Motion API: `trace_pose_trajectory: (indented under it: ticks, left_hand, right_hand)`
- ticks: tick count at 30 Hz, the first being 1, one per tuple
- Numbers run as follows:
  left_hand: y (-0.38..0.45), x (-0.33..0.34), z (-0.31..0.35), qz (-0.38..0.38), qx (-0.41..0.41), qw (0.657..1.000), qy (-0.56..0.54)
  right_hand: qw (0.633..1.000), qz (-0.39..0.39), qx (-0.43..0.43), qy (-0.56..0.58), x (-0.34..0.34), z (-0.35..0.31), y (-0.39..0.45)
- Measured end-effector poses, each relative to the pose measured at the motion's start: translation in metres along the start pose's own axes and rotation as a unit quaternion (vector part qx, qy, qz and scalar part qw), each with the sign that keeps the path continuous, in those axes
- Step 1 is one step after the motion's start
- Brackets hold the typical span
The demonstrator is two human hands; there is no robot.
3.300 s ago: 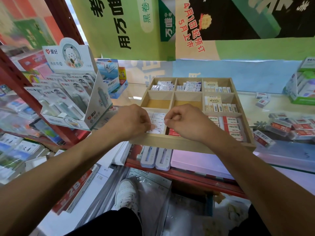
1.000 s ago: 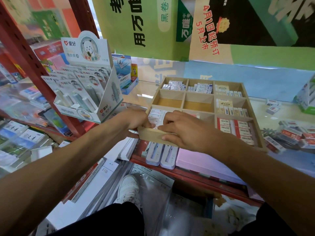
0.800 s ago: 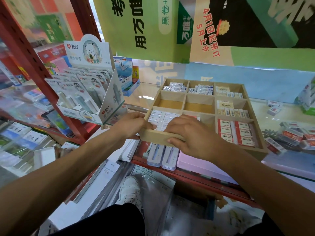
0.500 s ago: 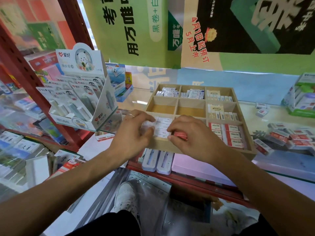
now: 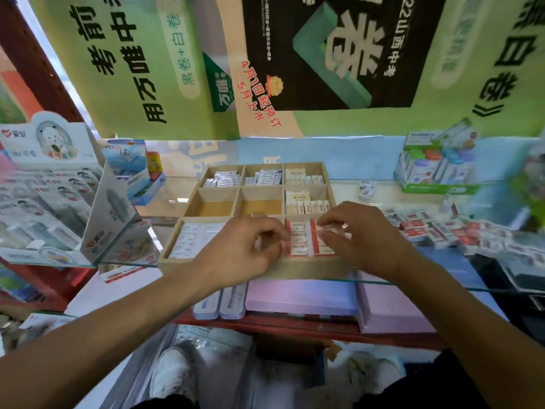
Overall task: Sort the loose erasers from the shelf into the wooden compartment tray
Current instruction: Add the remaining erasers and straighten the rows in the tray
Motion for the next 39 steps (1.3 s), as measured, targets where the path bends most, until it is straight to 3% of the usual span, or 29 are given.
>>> trace_pose_trajectory:
  ticks: [5,15,23,28,31,39]
  left_hand:
    - [0.017,0.028,0.011,-0.028,-0.012,0.999,0.028]
    - [0.003,0.034,0.019,0.003,-0.009,0.999,0.036]
    - [-0.010,0.039,0.030,-0.027,0.006,0.999,0.016]
    - [-0.003,0.026,0.027,0.007,-0.008,1.000,0.002]
    - [0.018,0.020,0.036,0.024,0.001,0.999,-0.024]
    - [0.090,0.070,0.054,-0.034,0.023,0.998,-0.037]
  right_hand:
    - [0.997,-0.051,-0.021,-0.061,0.014,0.018,-0.017]
    - [0.995,-0.081,-0.053,-0.031,0.017,0.021,-0.027]
    - [0.991,-0.117,-0.060,0.006,0.013,0.020,-0.039]
    - [0.989,-0.069,-0.009,0.128,-0.010,0.038,-0.040]
    - [0.992,-0.042,0.039,0.112,-0.022,0.061,-0.039]
    - [0.987,0.066,0.134,0.054,-0.064,0.133,-0.047]
Point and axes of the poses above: each hand's wrist, its own y-axis towards the middle knuckle, its own x-axis out of the palm, z = x × y, the point moved 10 cm from there along y, towards the middle knuckle, and after that the axes turned 12 degrees about x, right-handed, at the moved point
